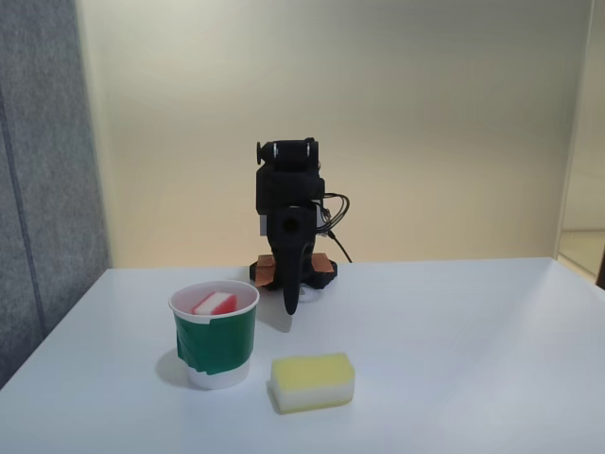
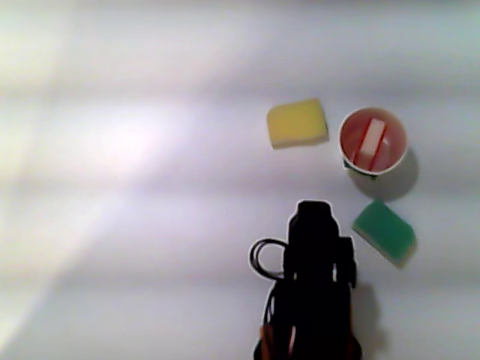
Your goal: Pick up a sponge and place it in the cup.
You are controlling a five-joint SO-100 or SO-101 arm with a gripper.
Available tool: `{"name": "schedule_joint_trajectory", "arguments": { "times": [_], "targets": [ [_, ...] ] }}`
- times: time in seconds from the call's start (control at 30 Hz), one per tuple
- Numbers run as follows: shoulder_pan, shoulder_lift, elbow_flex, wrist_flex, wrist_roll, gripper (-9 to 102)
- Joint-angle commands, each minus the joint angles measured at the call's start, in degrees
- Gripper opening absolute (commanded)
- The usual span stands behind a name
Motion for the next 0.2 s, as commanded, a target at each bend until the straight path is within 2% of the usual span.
{"name": "schedule_joint_trajectory", "arguments": {
  "times": [0.0,0.17],
  "targets": [
    [0.7,-0.1,-0.4,6.4,-0.2,0],
    [0.7,-0.1,-0.4,6.4,-0.2,0]
  ]
}}
